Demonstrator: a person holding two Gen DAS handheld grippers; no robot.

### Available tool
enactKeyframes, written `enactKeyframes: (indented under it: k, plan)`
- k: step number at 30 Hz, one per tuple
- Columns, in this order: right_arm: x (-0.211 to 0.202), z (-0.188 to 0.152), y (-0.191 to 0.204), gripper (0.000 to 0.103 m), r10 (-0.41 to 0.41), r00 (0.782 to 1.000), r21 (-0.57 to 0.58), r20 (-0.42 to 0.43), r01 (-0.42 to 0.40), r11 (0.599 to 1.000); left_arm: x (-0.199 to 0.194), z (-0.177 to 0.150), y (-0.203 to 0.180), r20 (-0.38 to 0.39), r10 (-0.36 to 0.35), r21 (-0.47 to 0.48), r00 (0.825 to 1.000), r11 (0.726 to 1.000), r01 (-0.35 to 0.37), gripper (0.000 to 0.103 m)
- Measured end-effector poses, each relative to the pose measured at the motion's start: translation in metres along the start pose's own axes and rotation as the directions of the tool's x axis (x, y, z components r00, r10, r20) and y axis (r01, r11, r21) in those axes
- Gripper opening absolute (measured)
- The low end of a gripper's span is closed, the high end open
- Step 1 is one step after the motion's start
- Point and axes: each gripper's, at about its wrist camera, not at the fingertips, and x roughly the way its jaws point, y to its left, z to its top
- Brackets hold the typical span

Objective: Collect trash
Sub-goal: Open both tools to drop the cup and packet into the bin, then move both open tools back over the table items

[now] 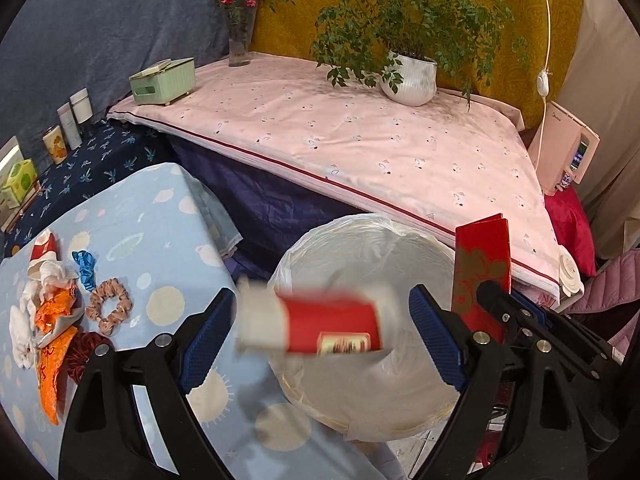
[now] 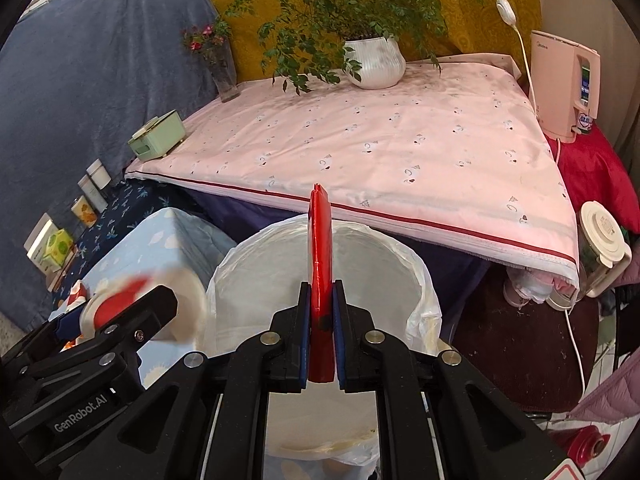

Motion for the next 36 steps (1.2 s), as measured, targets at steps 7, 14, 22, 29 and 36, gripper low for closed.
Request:
enactKeyframes:
  k: [7,14,22,29,36]
  plan:
    - [-0.002,0.0,0.003,0.023,-0.014,1.0,-0.004,0.023,0.014,1.0,0.0,-0.001,0.003,0.005,0.016,-0.005,1.0,1.0,-0.016,0.088]
    - [-0.008,0.001,0.007,0.023,-0.016,0.999,-0.013,0.035,0.016,1.0,-0.009,-0.003,0.013,0.019,0.026,-0.024,0.999,0.999,-0.025,0.088]
    - [-0.018,0.0,0.018,0.023,-0.011,0.999,-0.037,0.051,0.013,0.999,-0.022,-0.006,0.032,0.031,0.044,-0.06,0.999,0.997,-0.042,0.088]
    - [-0.026,-0.002,0.037,0.023,0.002,0.998,-0.074,0.056,0.003,0.997,-0.033,-0.014,0.061,0.033,0.069,-0.118,0.997,0.991,-0.065,0.088]
    - [-0.032,-0.008,0.068,0.034,0.029,0.998,-0.124,0.059,-0.021,0.992,-0.047,-0.025,0.095,0.038,0.109,-0.178,0.993,0.979,-0.101,0.089]
